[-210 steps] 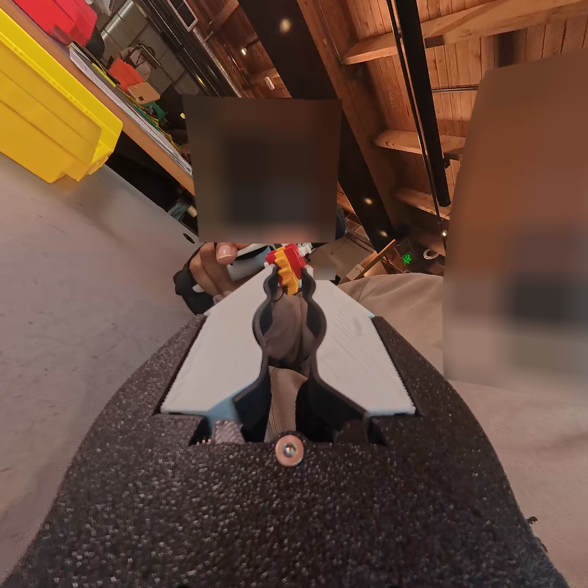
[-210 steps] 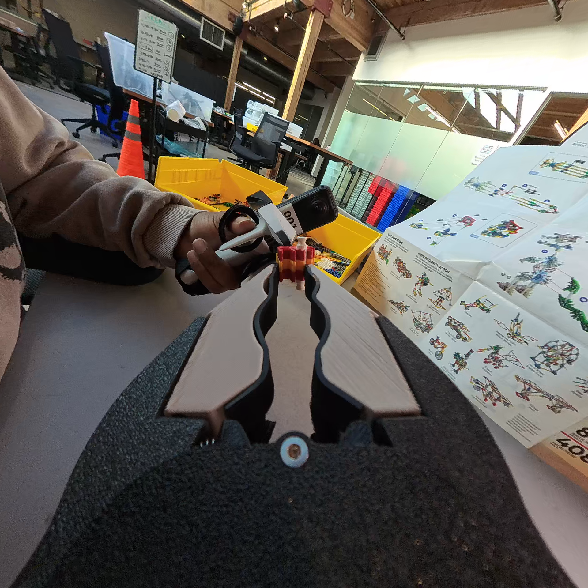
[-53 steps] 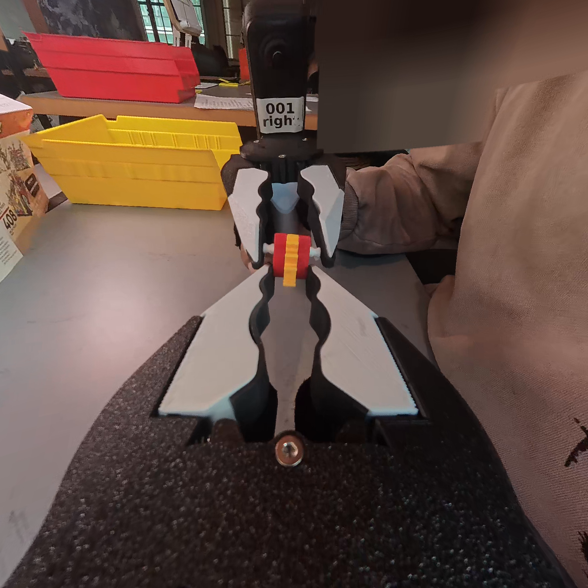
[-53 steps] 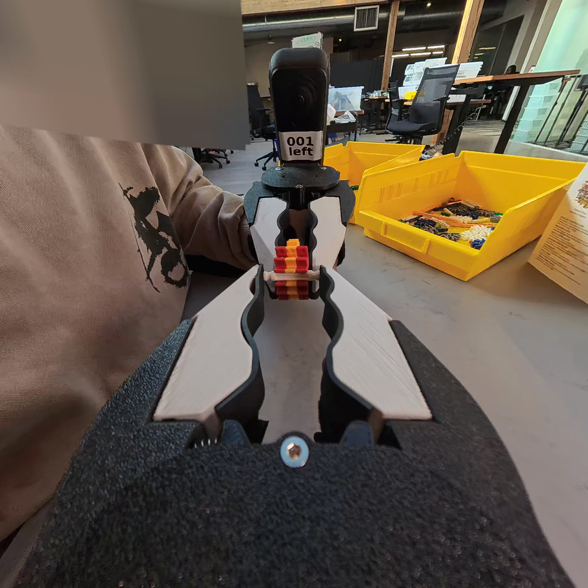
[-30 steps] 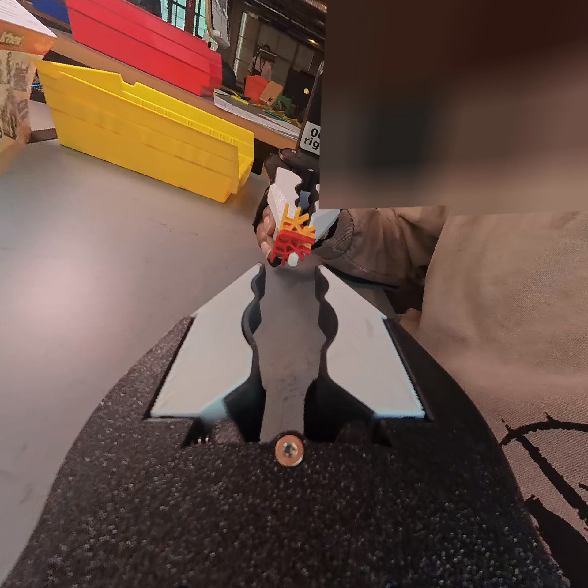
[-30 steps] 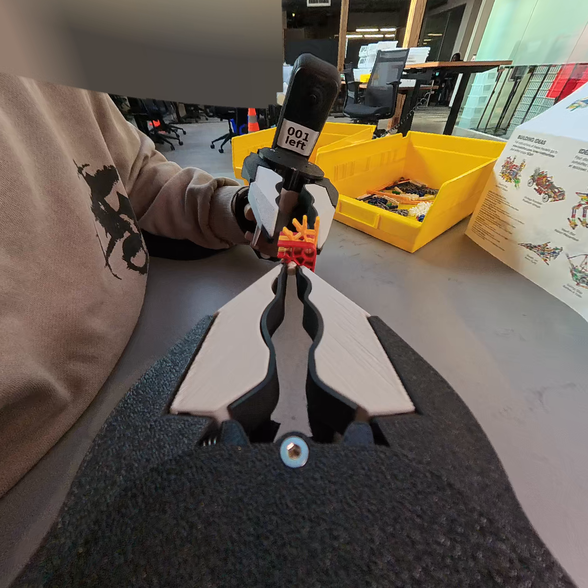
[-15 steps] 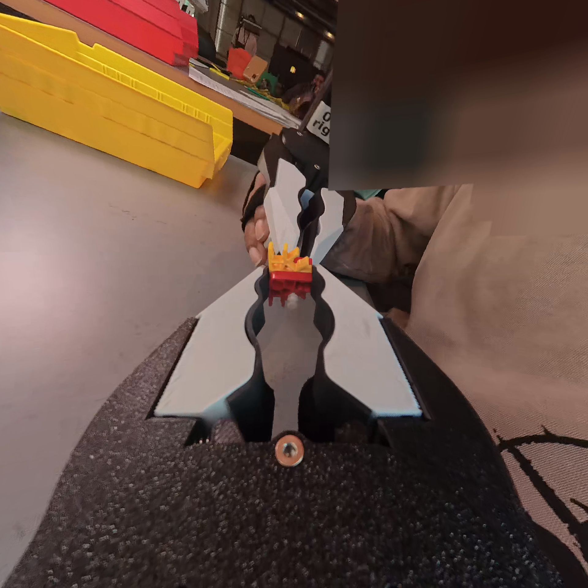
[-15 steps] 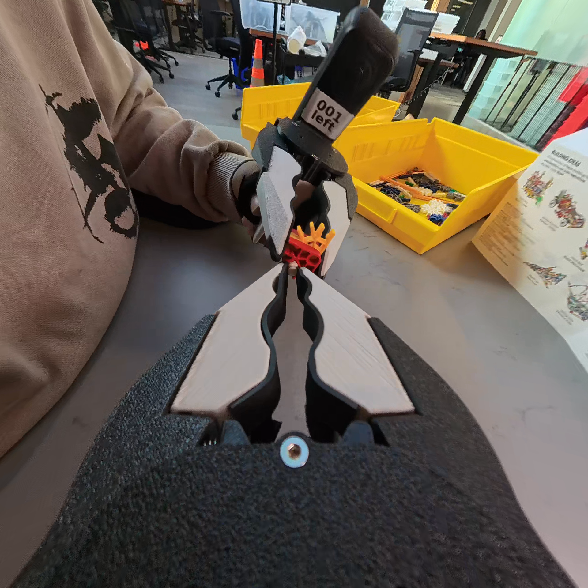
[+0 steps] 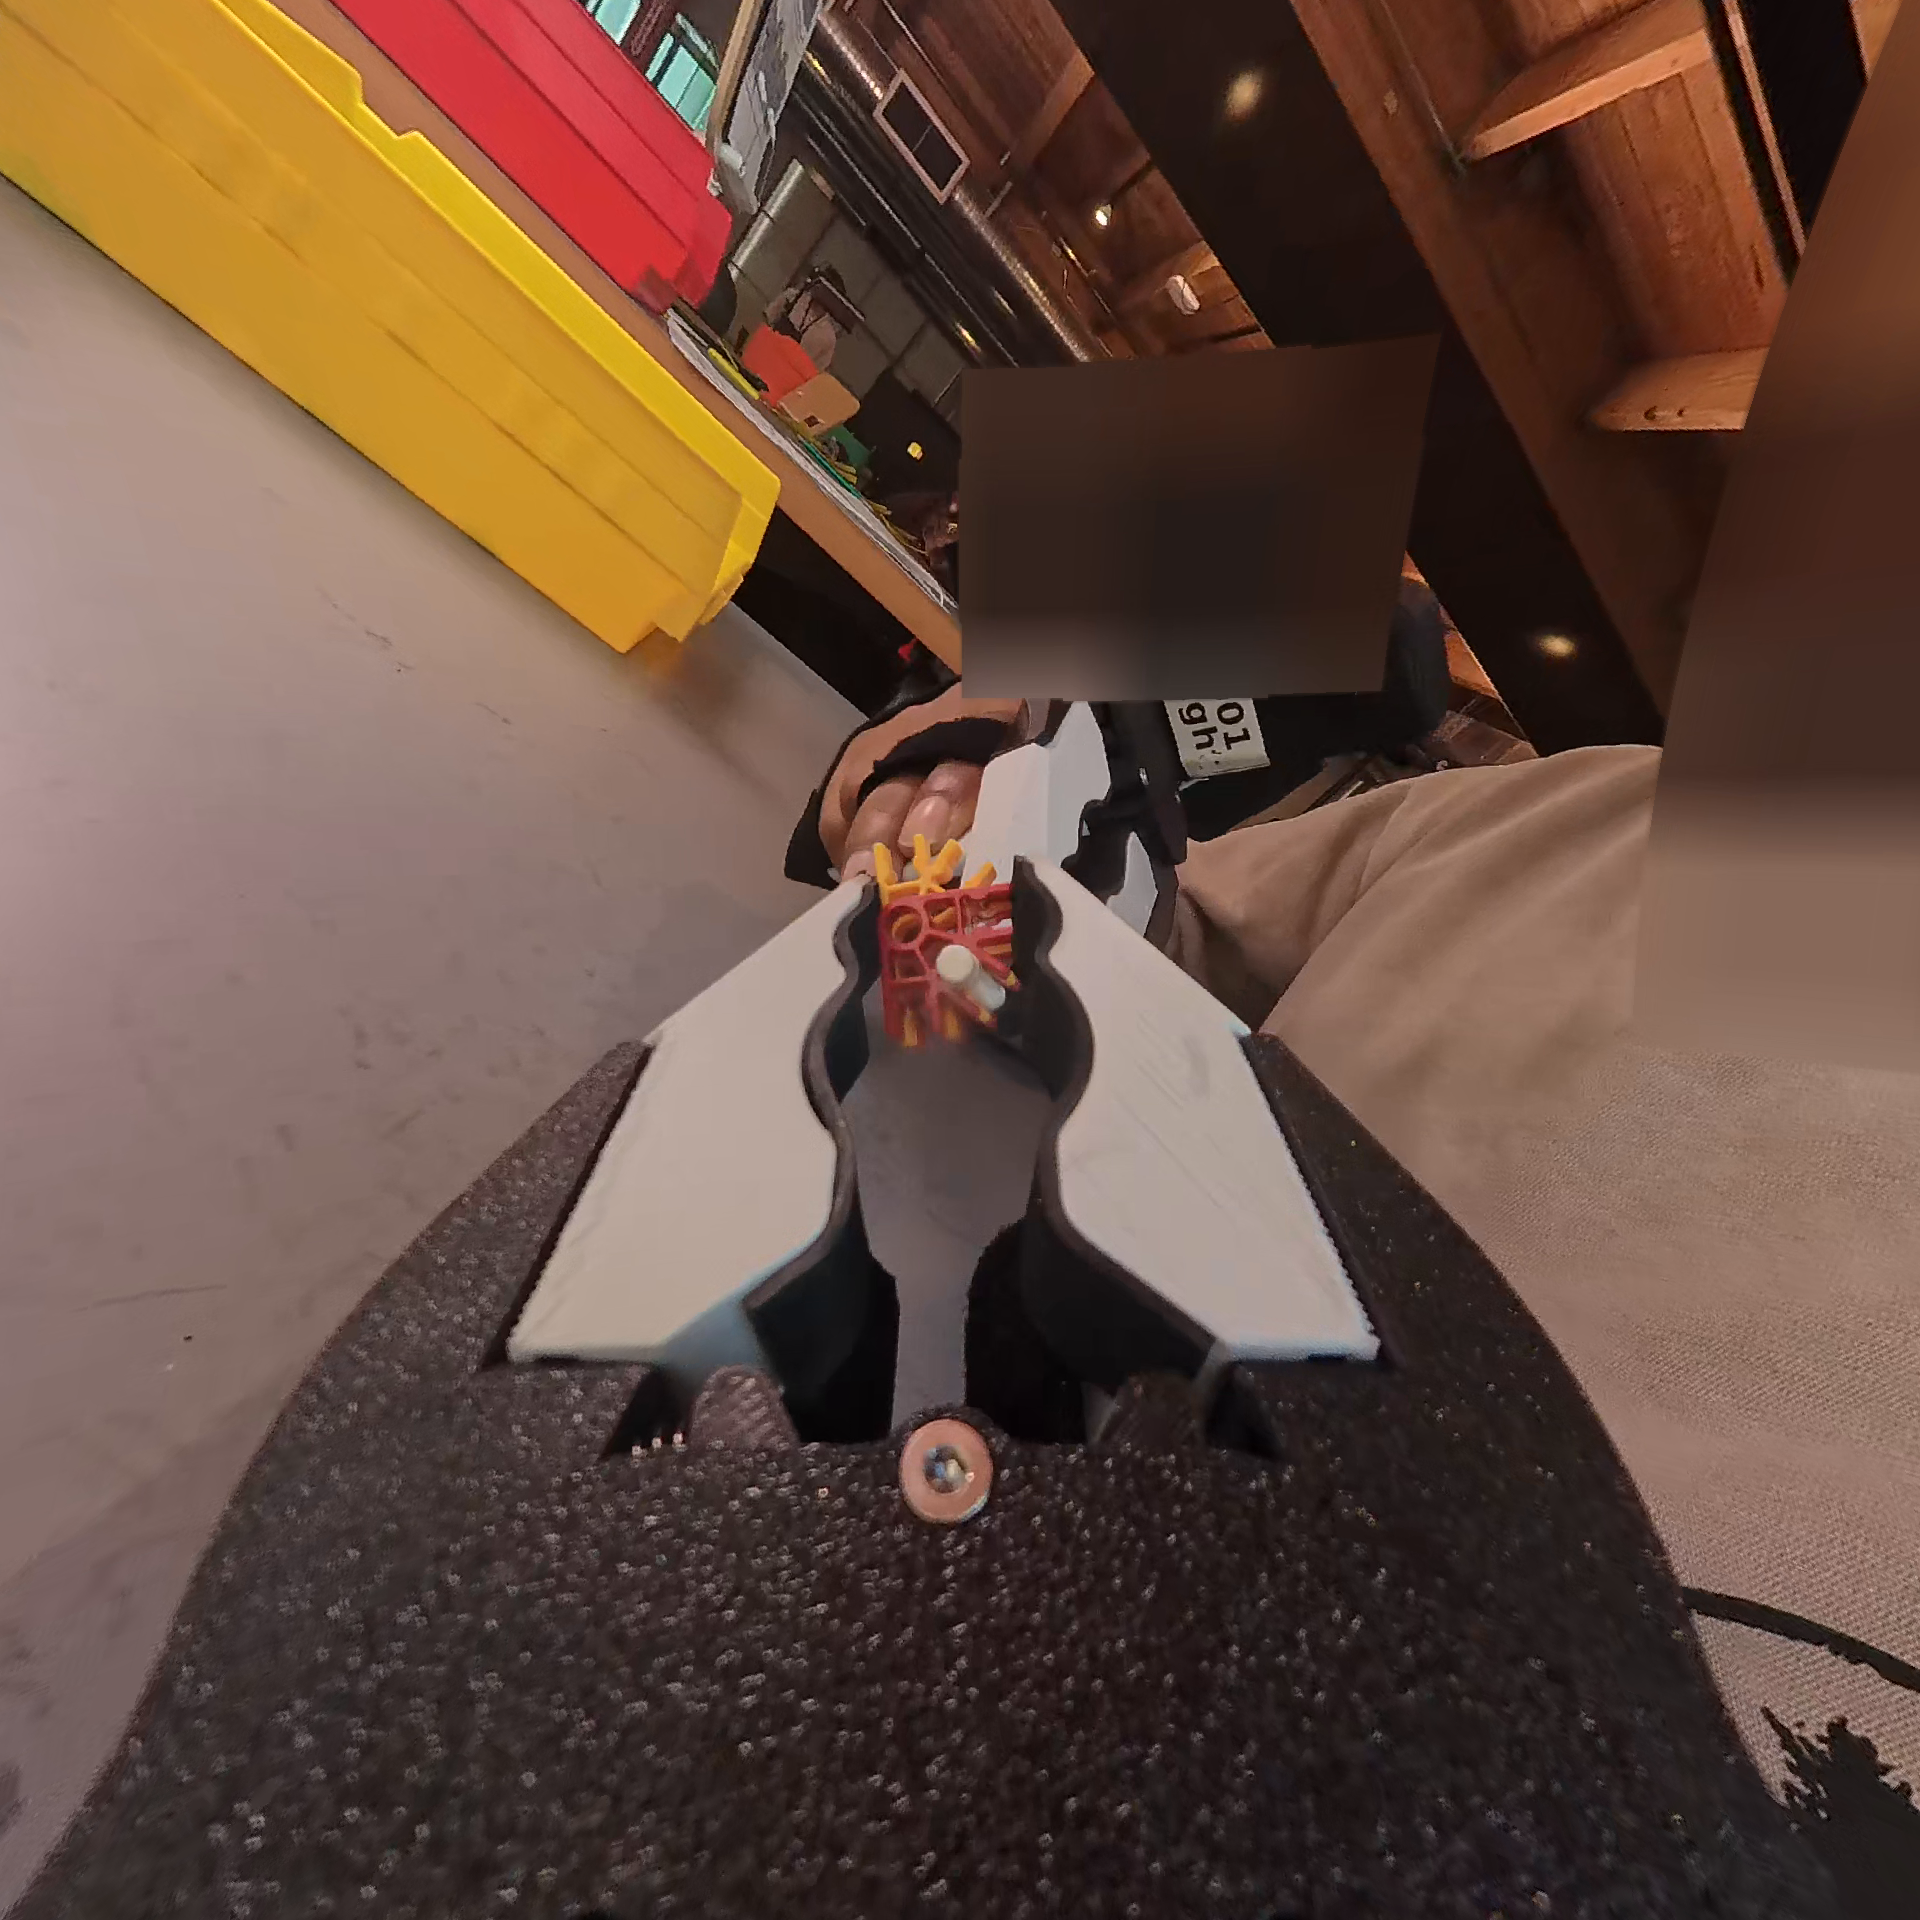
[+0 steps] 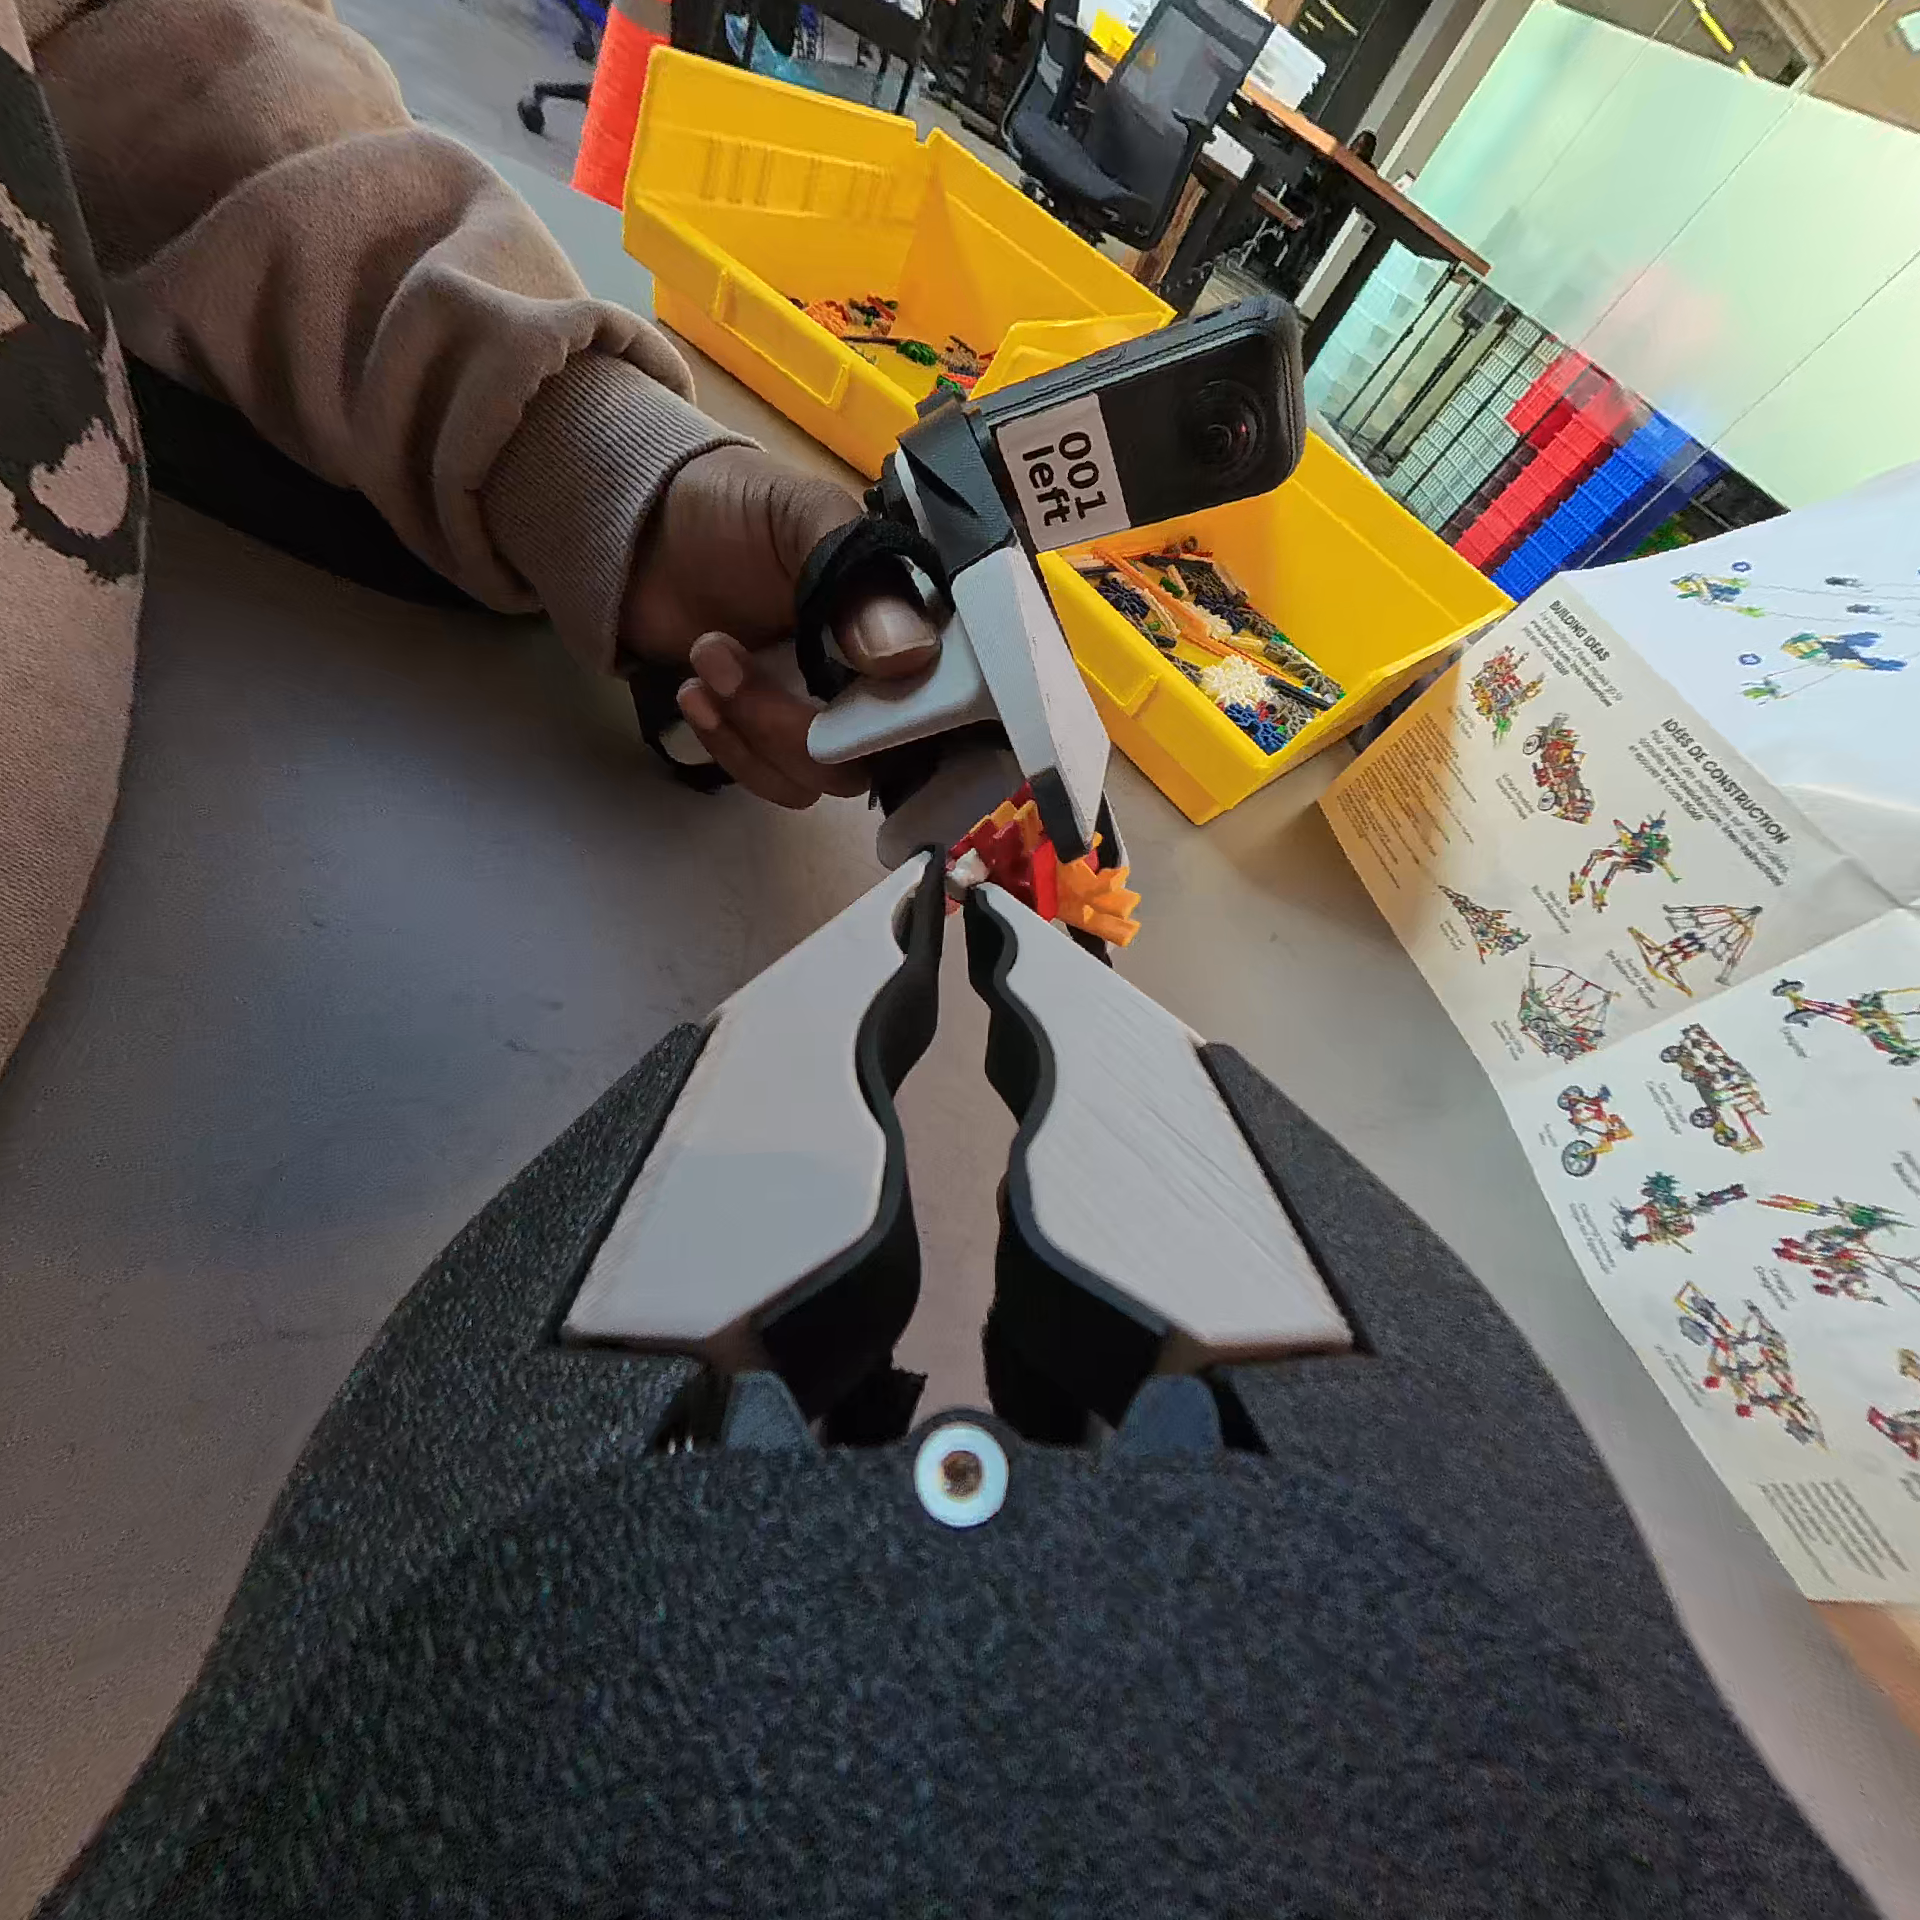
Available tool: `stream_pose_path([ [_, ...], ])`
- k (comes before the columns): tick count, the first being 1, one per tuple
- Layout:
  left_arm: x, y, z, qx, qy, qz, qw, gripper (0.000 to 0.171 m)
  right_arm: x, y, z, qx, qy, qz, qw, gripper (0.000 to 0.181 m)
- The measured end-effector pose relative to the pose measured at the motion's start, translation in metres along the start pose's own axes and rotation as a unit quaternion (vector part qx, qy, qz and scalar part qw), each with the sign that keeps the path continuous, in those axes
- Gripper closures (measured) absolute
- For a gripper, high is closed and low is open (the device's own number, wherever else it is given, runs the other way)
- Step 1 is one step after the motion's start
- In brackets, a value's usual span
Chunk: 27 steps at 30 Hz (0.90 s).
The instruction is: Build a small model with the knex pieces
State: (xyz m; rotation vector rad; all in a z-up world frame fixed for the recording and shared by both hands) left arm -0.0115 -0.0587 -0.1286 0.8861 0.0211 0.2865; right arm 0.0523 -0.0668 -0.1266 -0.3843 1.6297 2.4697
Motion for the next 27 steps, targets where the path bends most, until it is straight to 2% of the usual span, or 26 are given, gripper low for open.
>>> stream_pose_path([
  [4, -0.001, 0.005, -0.007, 0.001, 0.031, 0.011, 0.999, 0.147, 0.001, -0.01, 0.013, 0.117, 0.029, 0.026, 0.992, 0.18],
  [7, -0.005, 0.006, -0.007, -0.021, 0.002, 0.006, 1.0, 0.147, -0.001, -0.011, 0.022, 0.181, 0.049, 0.053, 0.981, 0.18],
  [11, -0.01, -0.001, -0.001, 0.012, -0.004, -0.028, 1.0, 0.145, -0.001, -0.011, 0.017, 0.148, 0.057, 0.03, 0.987, 0.179],
  [15, -0.009, -0.01, 0.004, 0.077, 0.014, -0.095, 0.992, 0.145, -0.002, -0.007, 0.012, 0.127, 0.064, 0.029, 0.989, 0.179],
  [18, -0.007, -0.012, 0.009, 0.106, 0.021, -0.112, 0.988, 0.146, -0.005, -0.006, 0.009, 0.118, 0.074, 0.029, 0.99, 0.179],
  [21, -0.006, -0.008, 0.016, 0.119, 0.006, -0.086, 0.989, 0.147, -0.009, 0.002, 0.009, 0.131, 0.078, 0.059, 0.987, 0.178],
  [27, -0.001, -0.005, 0.021, 0.06, -0.04, -0.038, 0.997, 0.147, -0.014, 0.011, 0.008, 0.118, 0.073, 0.08, 0.987, 0.178],
])
Point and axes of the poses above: each gripper's, where its closed fingertips meet, x out along the fingers, y out of its top, z = x × y across the jaws, the point moved 4 cm from there along -x, back along the fingers, and after that the axes turned 3 degrees about x, right-handed, at the moved point
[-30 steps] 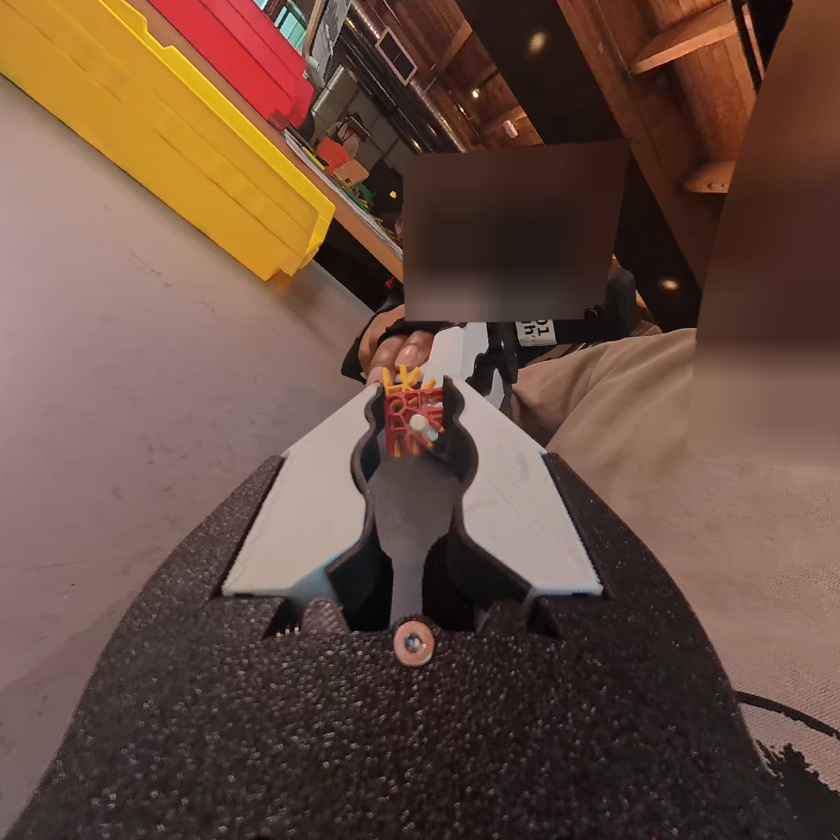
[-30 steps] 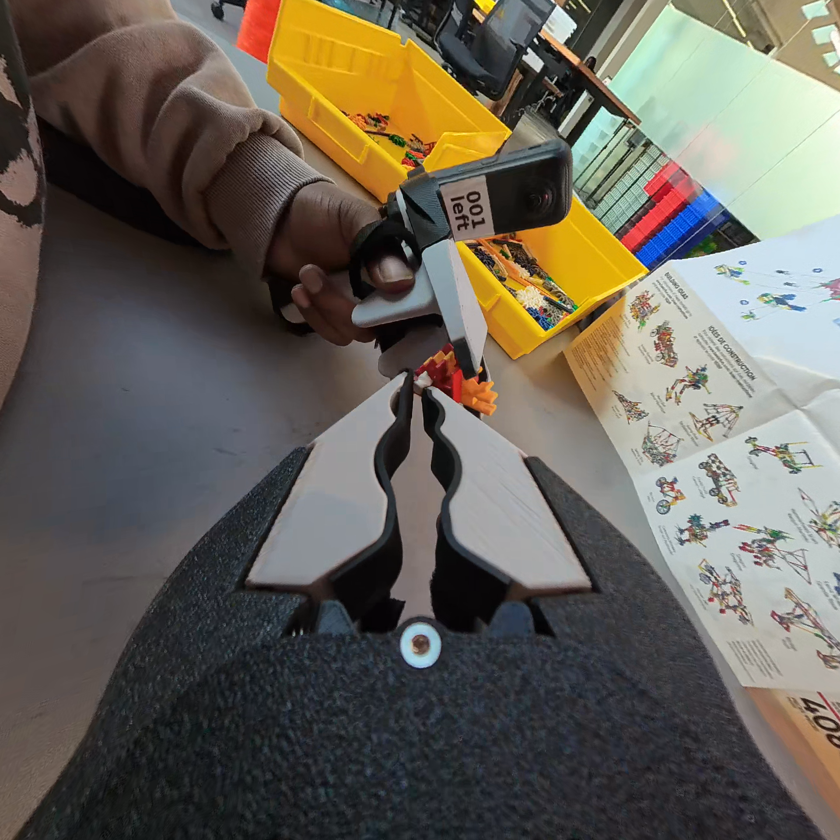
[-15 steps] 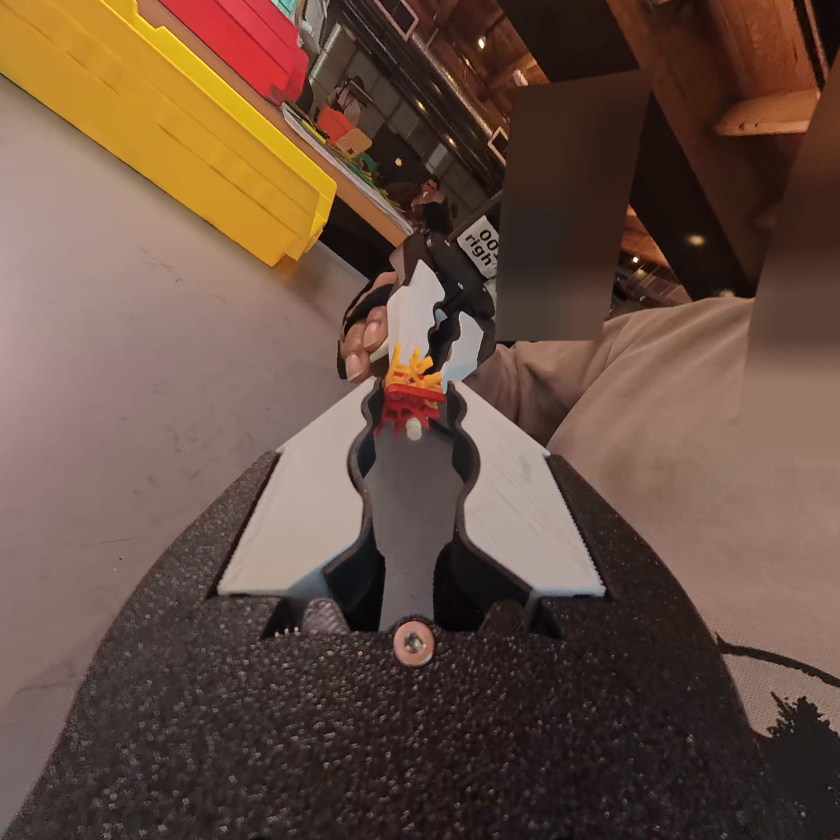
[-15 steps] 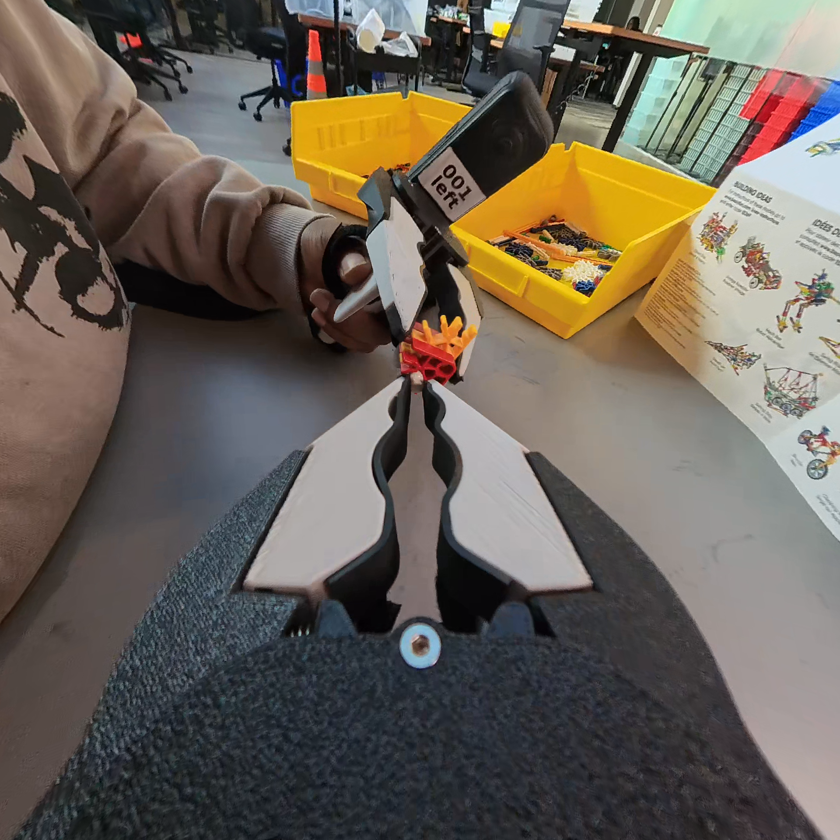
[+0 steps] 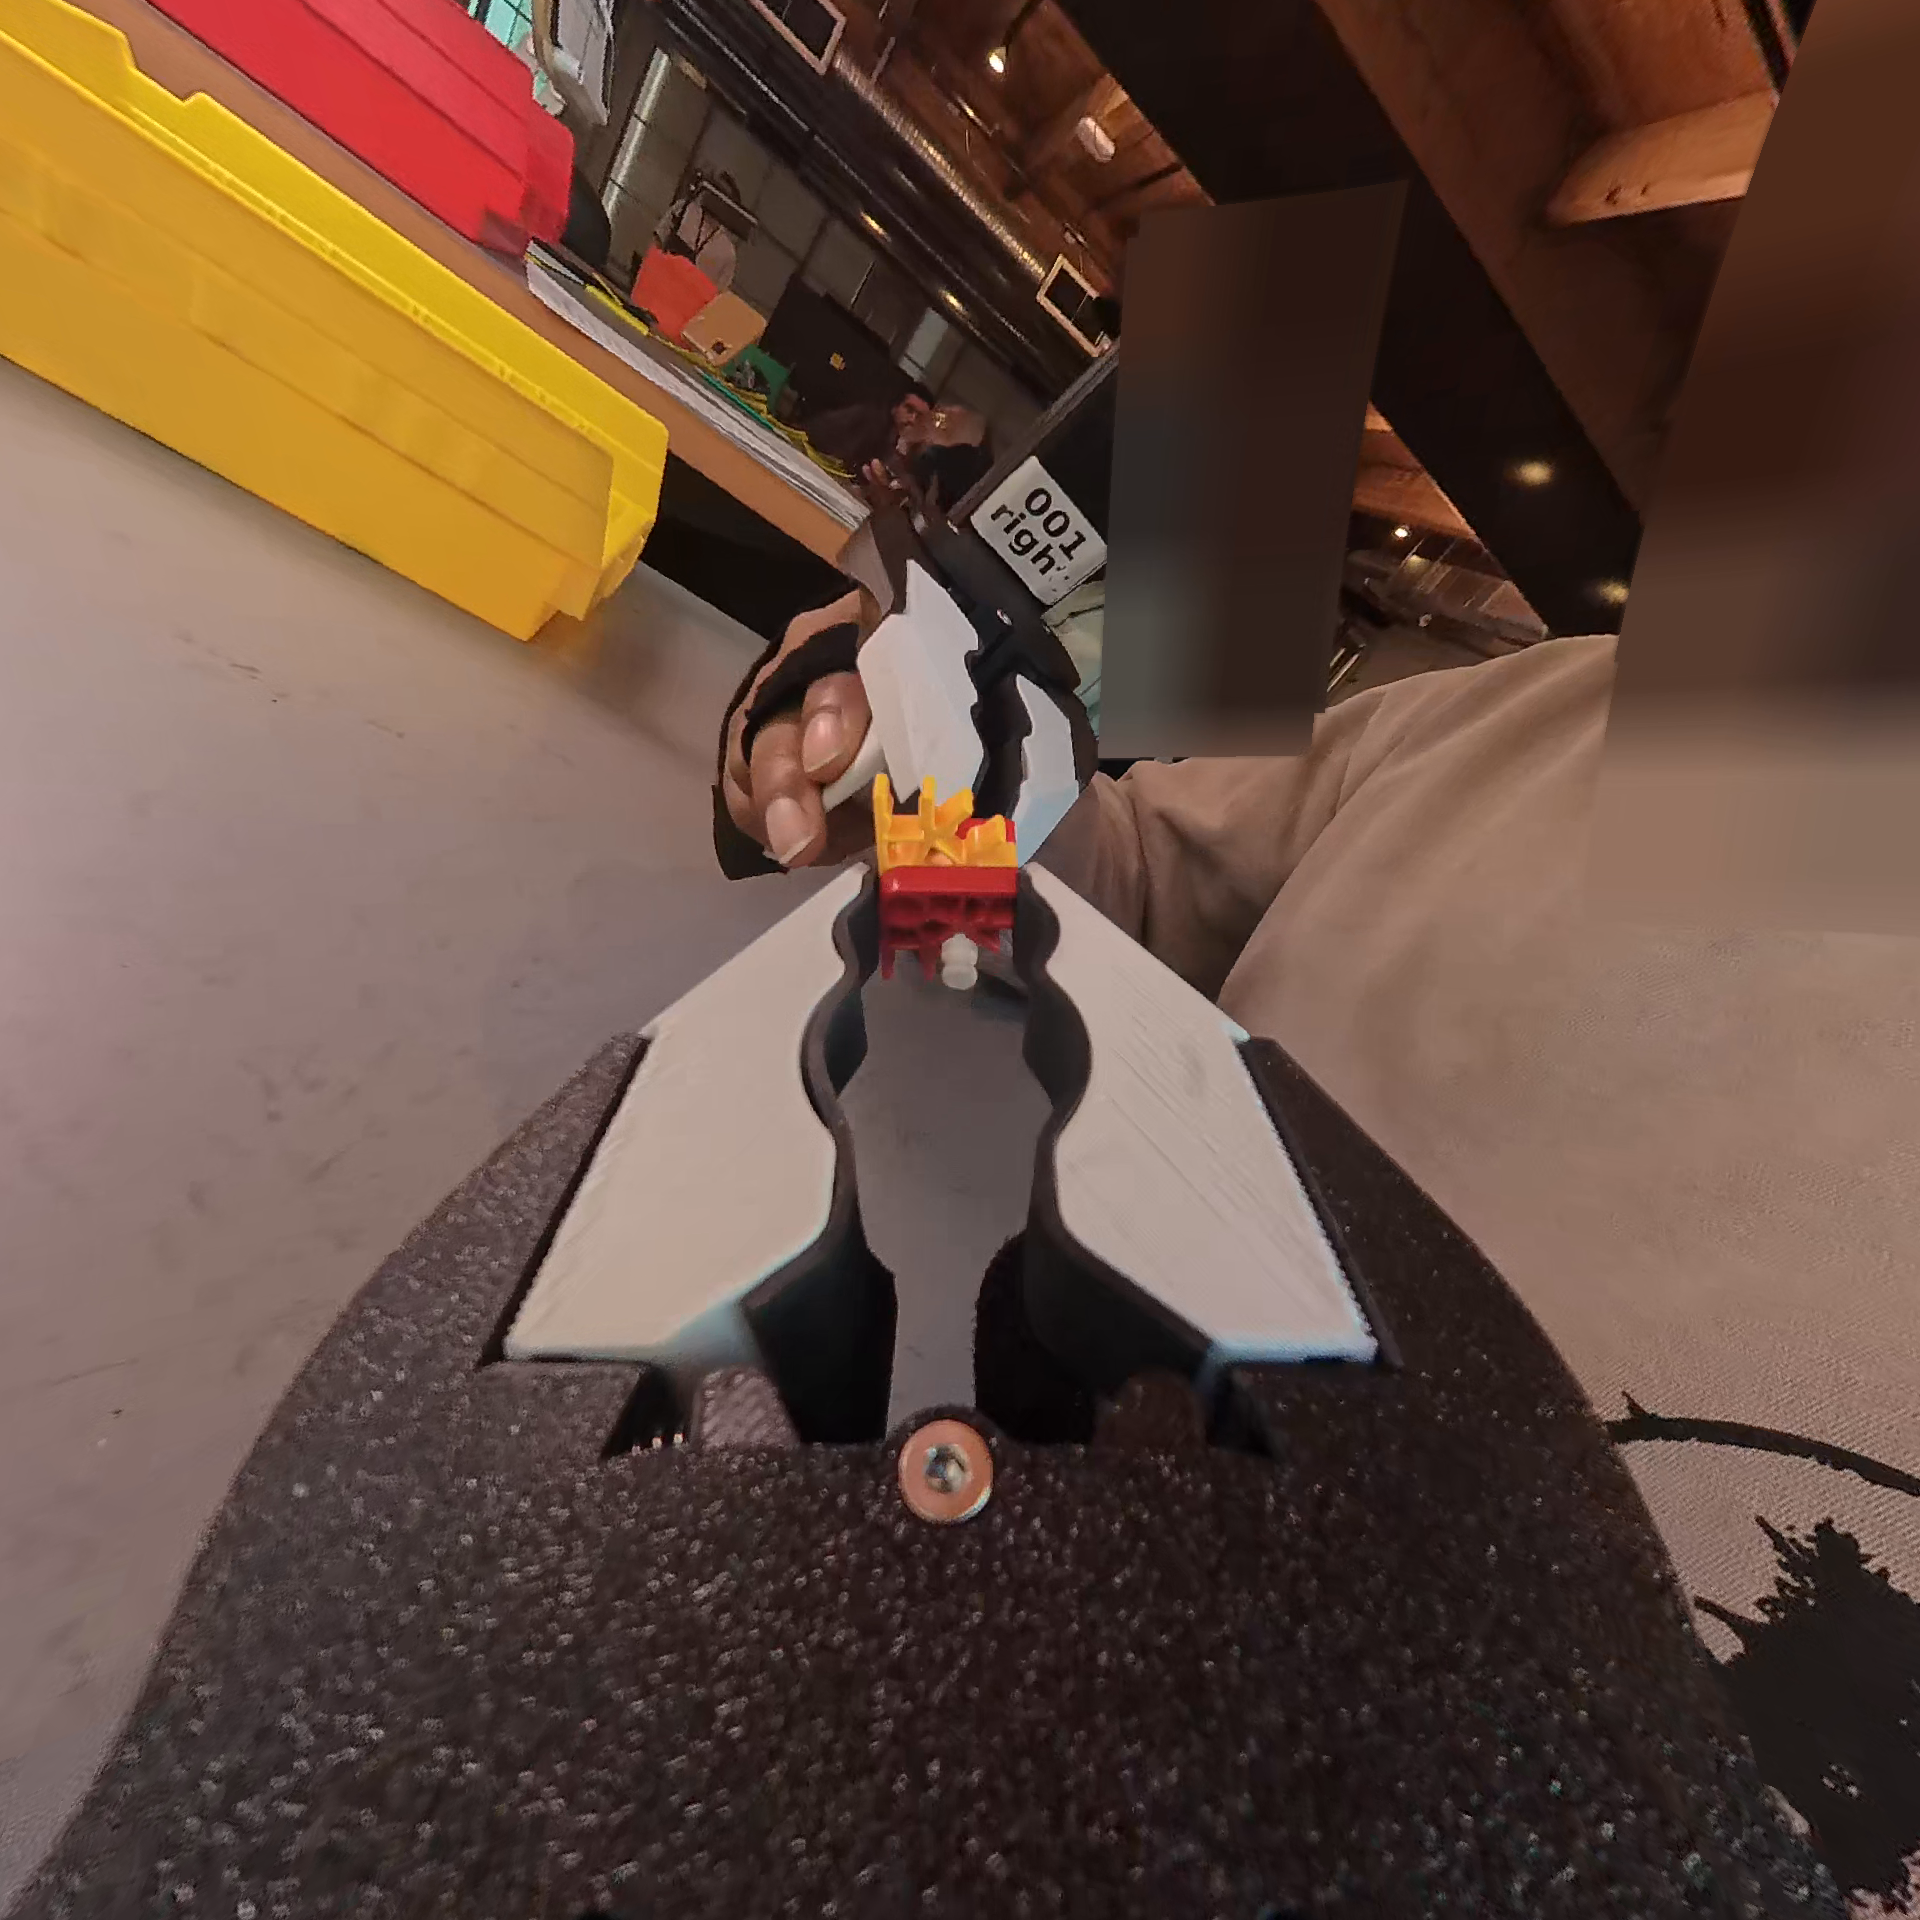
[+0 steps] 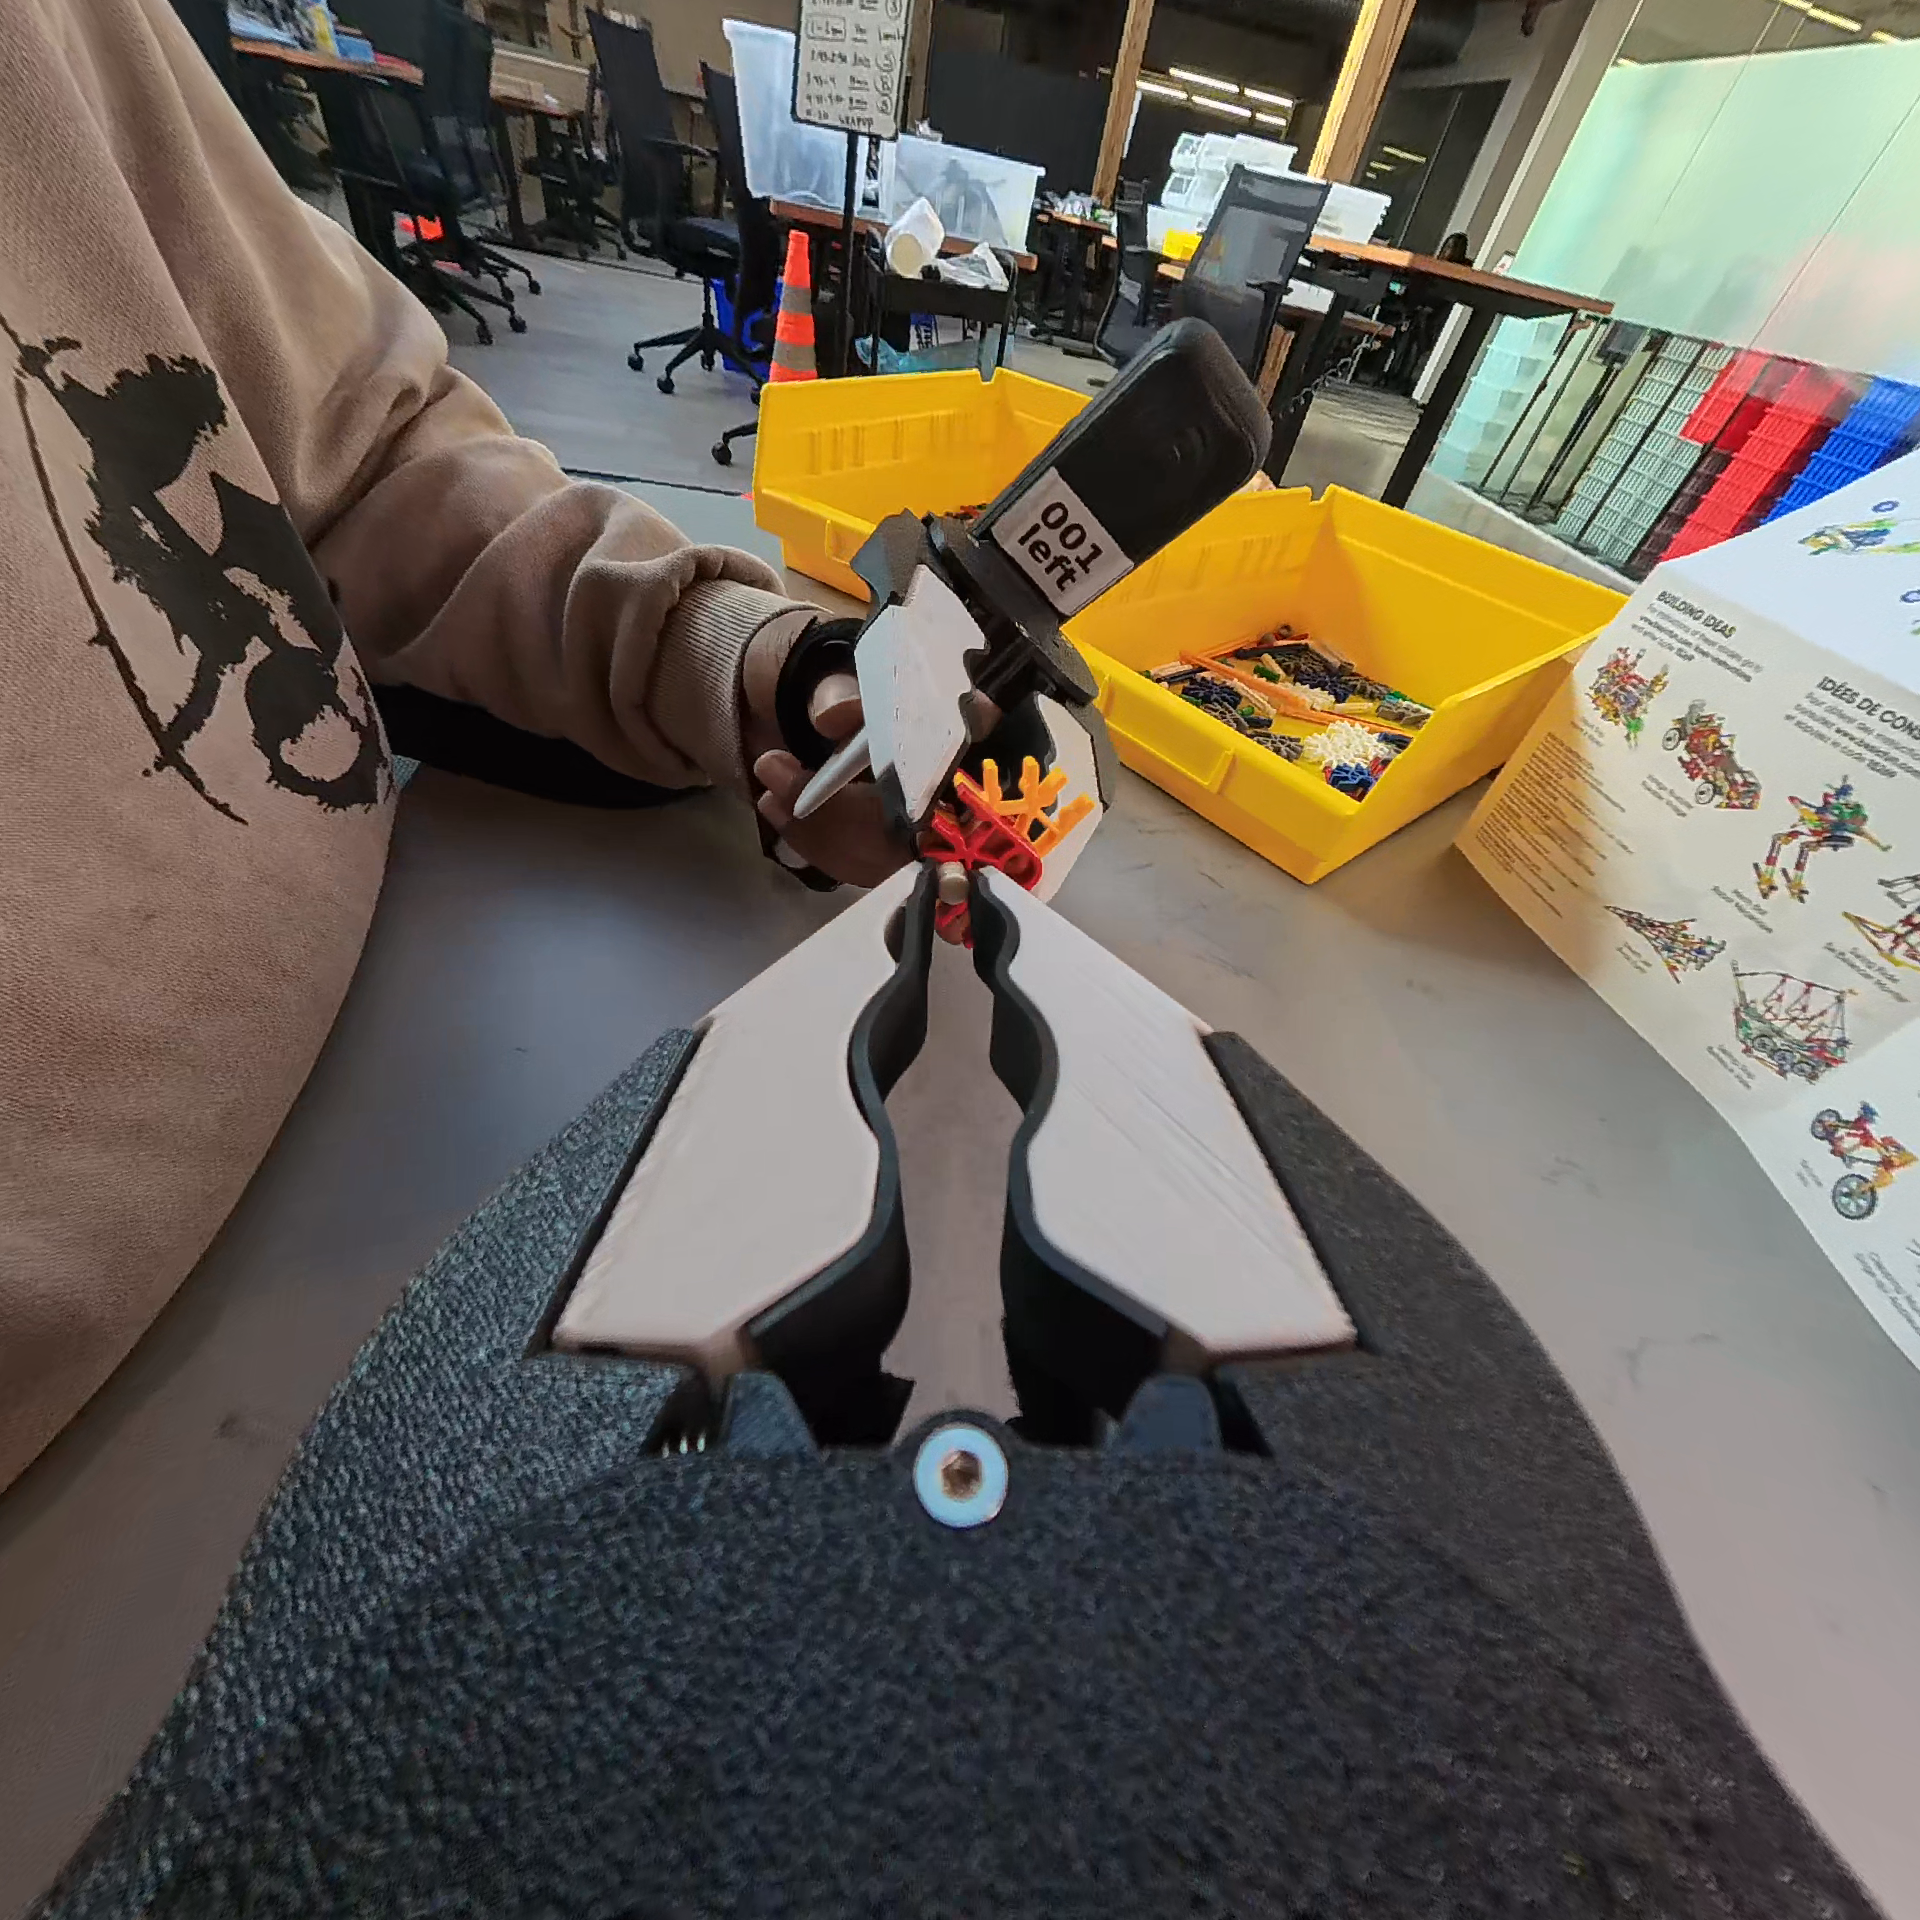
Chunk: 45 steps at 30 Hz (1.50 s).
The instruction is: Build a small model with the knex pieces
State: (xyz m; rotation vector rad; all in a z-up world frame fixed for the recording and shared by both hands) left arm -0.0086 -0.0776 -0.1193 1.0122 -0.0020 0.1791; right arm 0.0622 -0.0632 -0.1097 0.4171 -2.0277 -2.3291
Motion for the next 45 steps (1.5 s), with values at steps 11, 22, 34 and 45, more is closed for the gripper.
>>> stream_pose_path([
  [11, 0.002, -0.006, -0.004, -0.039, -0.013, -0.032, 0.999, 0.141, -0.003, -0.01, -0.003, 0.013, 0.044, -0.053, 0.997, 0.179],
  [22, 0.003, -0.013, -0.013, 0.014, 0.058, -0.064, 0.996, 0.148, 0.003, -0.021, -0.003, -0.005, 0.031, -0.087, 0.996, 0.179],
  [34, 0.002, -0.004, -0.025, 0.019, 0.106, -0.023, 0.994, 0.148, 0.005, -0.019, 0.003, -0.048, -0.032, -0.099, 0.993, 0.181],
  [45, -0.002, 0.003, -0.039, 0.019, 0.155, -0.02, 0.988, 0.146, 0.009, -0.026, 0.019, 0.035, -0.062, -0.072, 0.995, 0.18],
])
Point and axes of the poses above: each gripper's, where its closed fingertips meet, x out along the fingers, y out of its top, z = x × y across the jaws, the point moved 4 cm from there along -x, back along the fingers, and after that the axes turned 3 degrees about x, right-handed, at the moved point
